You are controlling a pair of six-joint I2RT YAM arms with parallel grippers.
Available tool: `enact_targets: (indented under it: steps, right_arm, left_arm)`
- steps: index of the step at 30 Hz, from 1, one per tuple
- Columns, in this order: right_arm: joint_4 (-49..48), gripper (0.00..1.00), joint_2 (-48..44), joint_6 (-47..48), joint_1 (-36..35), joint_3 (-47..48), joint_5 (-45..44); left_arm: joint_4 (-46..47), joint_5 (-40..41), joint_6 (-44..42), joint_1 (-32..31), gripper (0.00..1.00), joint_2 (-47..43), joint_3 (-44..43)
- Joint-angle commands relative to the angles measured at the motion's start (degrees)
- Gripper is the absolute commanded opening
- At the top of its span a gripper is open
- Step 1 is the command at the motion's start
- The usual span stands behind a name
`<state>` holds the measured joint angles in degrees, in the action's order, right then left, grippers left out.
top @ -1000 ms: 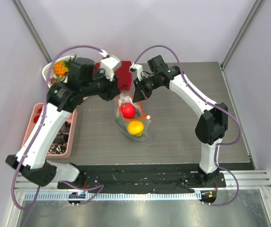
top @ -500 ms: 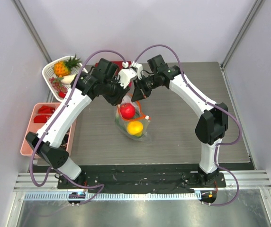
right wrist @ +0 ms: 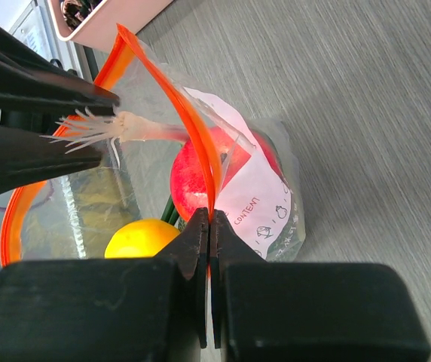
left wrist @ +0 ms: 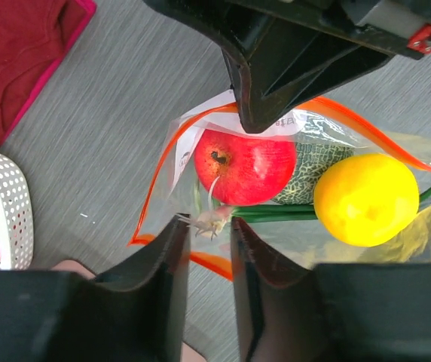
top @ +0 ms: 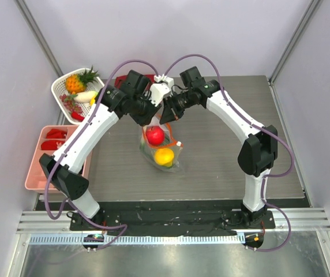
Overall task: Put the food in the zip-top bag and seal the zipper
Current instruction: Adjust the zipper food storage bag at the center of the board.
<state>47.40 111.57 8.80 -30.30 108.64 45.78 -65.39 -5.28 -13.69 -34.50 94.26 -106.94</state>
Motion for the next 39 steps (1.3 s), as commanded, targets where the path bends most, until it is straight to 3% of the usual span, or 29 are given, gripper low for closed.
enact_targets:
  steps: [1,6,29,30,33,34,37,39]
  right_arm:
    - [-2.3,0.01,-2.8,-0.5,0.5,2.0,1.4]
    - [-2.6,0.01,-2.8,-0.6,0.9,1.8,1.7]
    - [-6.2,0.01,-3.1,-3.3,3.1,0.3,6.1]
    - [-6.3,0.01,-3.0,-3.5,3.1,0.2,6.3]
    - [-6.5,0.01,-3.2,-4.0,3.0,-0.2,6.7]
    - [-6.7,0.01,-3.3,-4.1,3.1,-0.4,6.8]
    - [-7.3,0.01,-3.5,-4.5,3.0,-1.1,7.0]
    - [-8.2,0.01,-3.9,-4.8,3.0,-2.0,7.2]
  left_arm:
    - [1.6,0.6,0.3,-0.3,0.27,0.7,-2.0]
    - [0.5,-0.3,0.4,-0.3,0.0,1.4,-0.6]
    - [-1.1,3.7,0.3,-2.7,0.0,8.7,4.7]
    - [-2.0,3.3,0.5,-2.6,0.03,8.7,4.0]
    - [-2.6,-1.2,0.0,-2.3,0.31,6.5,1.9]
    - [-2.7,-4.1,-0.4,-2.2,0.48,5.3,1.2]
    - [-3.5,-8.1,-0.5,-2.2,0.73,1.6,-3.1]
    - [-3.9,-9.0,-0.2,-2.2,0.8,-0.6,-6.9]
